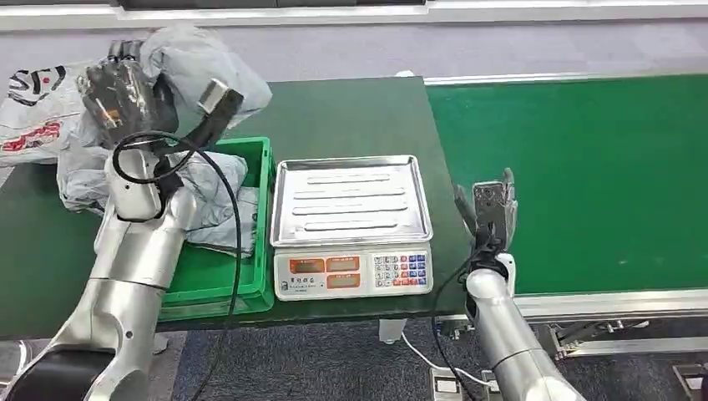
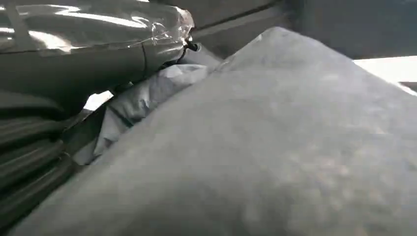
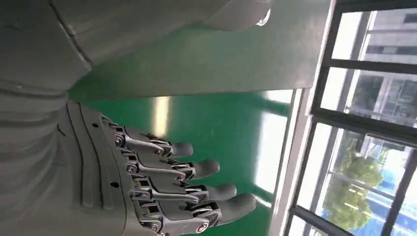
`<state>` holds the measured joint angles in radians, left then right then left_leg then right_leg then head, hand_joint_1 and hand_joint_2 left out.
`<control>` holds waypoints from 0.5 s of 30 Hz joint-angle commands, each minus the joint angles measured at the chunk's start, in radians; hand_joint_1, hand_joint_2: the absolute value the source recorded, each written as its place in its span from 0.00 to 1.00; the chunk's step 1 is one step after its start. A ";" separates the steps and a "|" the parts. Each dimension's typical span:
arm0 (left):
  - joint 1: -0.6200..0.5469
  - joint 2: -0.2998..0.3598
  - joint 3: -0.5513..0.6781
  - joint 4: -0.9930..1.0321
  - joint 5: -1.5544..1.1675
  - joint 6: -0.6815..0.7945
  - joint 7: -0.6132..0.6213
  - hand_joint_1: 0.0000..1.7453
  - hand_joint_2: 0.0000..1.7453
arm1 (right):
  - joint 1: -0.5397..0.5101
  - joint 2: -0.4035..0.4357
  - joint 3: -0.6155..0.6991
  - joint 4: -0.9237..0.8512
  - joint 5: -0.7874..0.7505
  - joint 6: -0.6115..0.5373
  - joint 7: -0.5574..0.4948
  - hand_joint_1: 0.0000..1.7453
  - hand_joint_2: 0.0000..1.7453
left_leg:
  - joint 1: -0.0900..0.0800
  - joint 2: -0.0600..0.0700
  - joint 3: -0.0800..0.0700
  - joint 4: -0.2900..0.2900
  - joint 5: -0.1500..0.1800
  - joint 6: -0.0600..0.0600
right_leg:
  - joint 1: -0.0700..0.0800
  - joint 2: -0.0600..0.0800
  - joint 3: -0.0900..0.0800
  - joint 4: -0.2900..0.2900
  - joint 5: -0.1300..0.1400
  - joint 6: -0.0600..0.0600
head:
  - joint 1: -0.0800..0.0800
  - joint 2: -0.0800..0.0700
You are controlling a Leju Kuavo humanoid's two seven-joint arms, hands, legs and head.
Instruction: Moved the parcel from conveyor to table for the left to box.
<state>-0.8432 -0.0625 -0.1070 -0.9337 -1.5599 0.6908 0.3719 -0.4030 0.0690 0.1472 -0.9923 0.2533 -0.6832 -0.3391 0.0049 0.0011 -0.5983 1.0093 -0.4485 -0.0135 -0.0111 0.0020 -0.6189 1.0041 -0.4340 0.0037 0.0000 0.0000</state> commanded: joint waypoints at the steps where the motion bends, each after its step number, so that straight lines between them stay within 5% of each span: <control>1: -0.024 0.087 -0.152 0.452 0.036 -0.242 0.023 1.00 1.00 | 0.023 -0.017 -0.107 -0.034 0.027 0.069 0.013 0.00 1.00 | -0.001 -0.002 0.006 -0.004 0.001 0.000 | 0.000 -0.002 0.006 -0.002 0.000 -0.001 | 0.000 0.000; 5: 0.073 0.064 -0.110 0.421 0.084 -0.475 -0.133 1.00 1.00 | -0.019 -0.004 -0.104 0.017 0.048 0.099 0.007 0.00 1.00 | -0.001 0.001 0.004 -0.003 0.001 -0.001 | 0.000 0.001 0.004 -0.002 0.000 0.000 | 0.000 0.000; 15: 0.072 0.065 -0.116 0.413 0.081 -0.487 -0.128 1.00 1.00 | -0.013 -0.003 -0.104 0.009 0.051 0.100 0.009 0.00 1.00 | 0.000 0.000 0.000 -0.001 0.001 -0.001 | 0.000 0.000 0.001 0.000 0.000 -0.001 | 0.000 0.000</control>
<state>-0.7537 0.0061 -0.2232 -0.6047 -1.4832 0.2186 0.2468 -0.3731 0.0587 0.1045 -1.0338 0.3063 -0.5920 -0.3315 0.0052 0.0003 -0.5997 1.0091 -0.4477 -0.0146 -0.0112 0.0014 -0.6190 1.0043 -0.4336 0.0030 0.0000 0.0000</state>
